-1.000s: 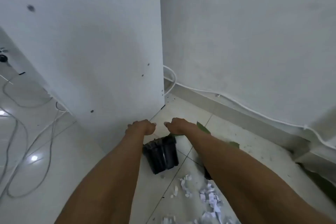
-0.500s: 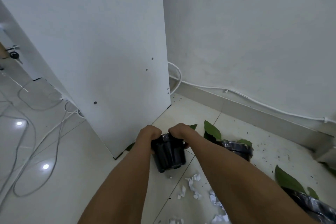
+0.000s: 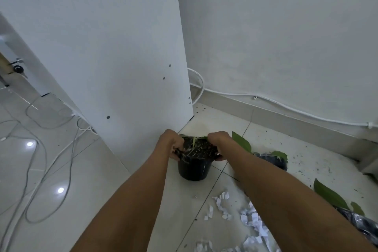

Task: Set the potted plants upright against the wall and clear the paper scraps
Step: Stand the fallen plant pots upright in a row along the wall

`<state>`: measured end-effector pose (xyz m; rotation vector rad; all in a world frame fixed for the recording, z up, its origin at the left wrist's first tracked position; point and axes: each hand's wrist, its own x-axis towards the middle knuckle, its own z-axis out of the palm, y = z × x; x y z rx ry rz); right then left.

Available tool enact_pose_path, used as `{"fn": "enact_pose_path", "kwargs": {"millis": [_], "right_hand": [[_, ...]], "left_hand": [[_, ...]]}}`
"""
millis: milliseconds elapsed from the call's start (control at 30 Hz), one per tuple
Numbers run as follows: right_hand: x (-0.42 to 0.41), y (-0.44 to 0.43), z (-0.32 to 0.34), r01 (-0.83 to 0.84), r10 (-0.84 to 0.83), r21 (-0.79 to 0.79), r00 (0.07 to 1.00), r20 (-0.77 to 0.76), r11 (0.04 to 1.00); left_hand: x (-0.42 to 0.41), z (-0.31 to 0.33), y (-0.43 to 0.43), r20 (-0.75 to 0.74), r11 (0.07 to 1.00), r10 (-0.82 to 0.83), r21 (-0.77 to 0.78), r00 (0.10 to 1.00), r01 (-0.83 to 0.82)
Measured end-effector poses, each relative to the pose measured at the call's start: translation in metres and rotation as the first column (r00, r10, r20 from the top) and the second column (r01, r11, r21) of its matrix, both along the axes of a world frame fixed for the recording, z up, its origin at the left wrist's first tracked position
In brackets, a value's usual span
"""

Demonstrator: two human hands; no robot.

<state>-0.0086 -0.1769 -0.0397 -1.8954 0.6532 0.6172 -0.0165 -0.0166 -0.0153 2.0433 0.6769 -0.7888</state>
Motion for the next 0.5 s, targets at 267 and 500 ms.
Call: {"fn": "enact_pose_path", "kwargs": {"millis": [267,500], "right_hand": [[0.027,-0.004,-0.019,0.086,-0.073,-0.050,0.973,0.220,0.995],[0.051,-0.018,-0.028,0.104,-0.019,-0.230,0.938,0.347,0.967]], "left_hand": [[0.021,-0.032,0.013,0.341,0.953,0.243,-0.259,0.908,-0.157],[0.053,-0.055,0.001,0.403,0.884,0.386,-0.419,0.830,-0.208]]}}
